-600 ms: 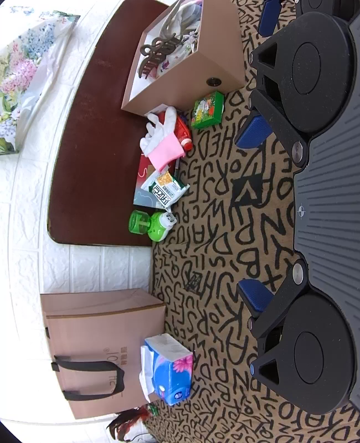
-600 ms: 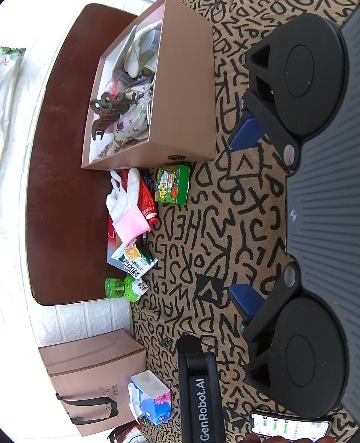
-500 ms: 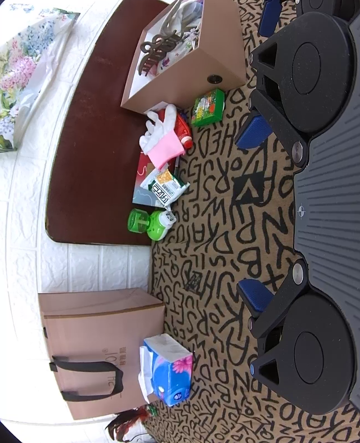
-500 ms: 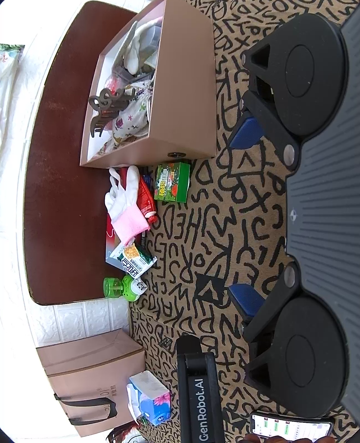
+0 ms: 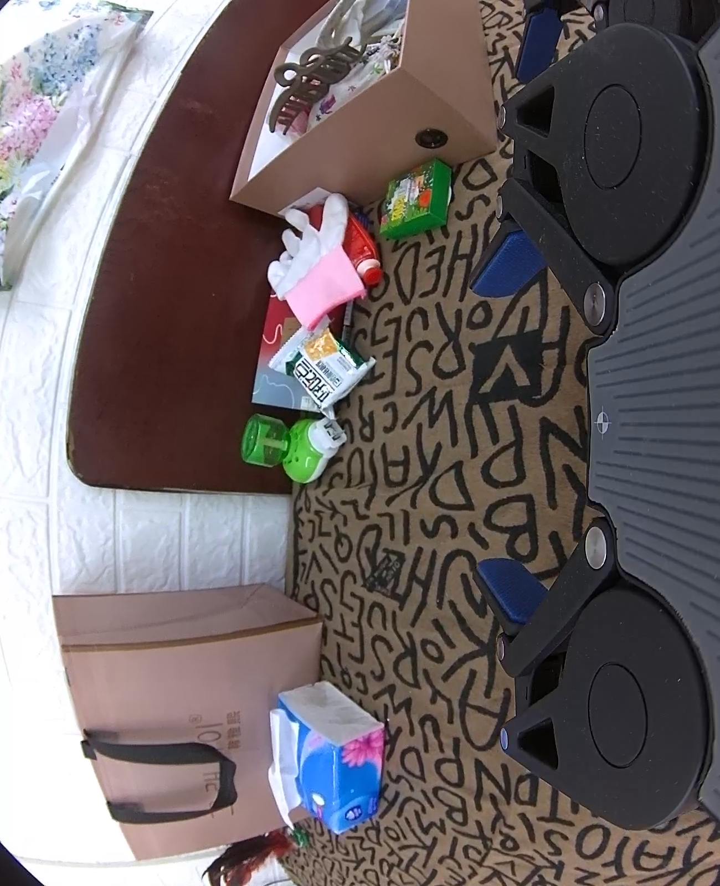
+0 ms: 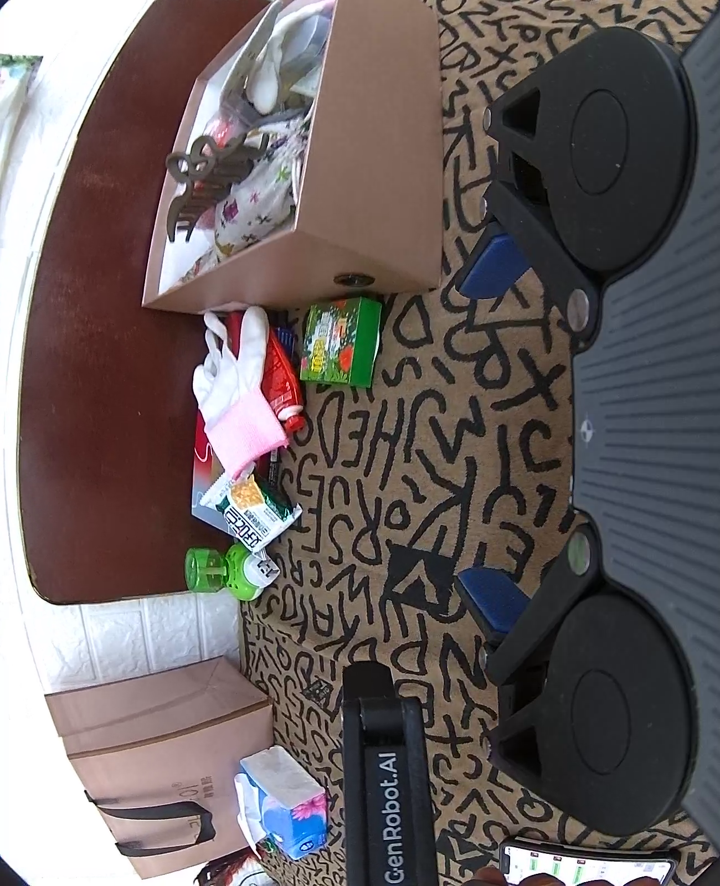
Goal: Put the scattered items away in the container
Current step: 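Reach the left gripper toward the green-and-white snack packet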
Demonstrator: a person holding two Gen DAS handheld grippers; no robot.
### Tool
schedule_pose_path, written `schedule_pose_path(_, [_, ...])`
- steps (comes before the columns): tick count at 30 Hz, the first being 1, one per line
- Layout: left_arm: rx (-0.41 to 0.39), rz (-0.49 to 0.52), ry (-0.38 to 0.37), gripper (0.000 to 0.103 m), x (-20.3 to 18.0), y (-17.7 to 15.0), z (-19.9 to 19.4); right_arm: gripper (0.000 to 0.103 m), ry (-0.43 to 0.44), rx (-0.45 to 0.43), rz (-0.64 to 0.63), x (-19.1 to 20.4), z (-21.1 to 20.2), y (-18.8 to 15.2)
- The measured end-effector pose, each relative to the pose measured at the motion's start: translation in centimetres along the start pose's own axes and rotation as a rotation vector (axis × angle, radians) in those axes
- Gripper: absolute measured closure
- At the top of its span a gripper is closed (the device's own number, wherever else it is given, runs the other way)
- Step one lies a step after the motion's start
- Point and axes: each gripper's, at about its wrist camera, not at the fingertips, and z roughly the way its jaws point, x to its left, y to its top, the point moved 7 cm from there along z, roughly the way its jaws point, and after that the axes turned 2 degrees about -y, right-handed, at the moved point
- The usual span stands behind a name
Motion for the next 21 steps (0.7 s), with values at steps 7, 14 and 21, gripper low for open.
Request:
schedule_pose_path(7, [0.005,-0.032,-0.019,0.0,1.1,1.4,2.4,0.0,0.049,-0.016,-0.028,1.2,2.3,1.3])
schedule_pose_path(14, [-0.002,-0.022,-0.084,0.0,1.0,3.5,5.6,0.0,0.121,-0.062,-0.04,2.2,5.6,3.8])
schedule_pose_path(21, [-0.028,0.018,-0.182,0.0,-0.2,6.9,10.0,0.007,0.17,-0.084,-0.033,2.4,10.1,6.7])
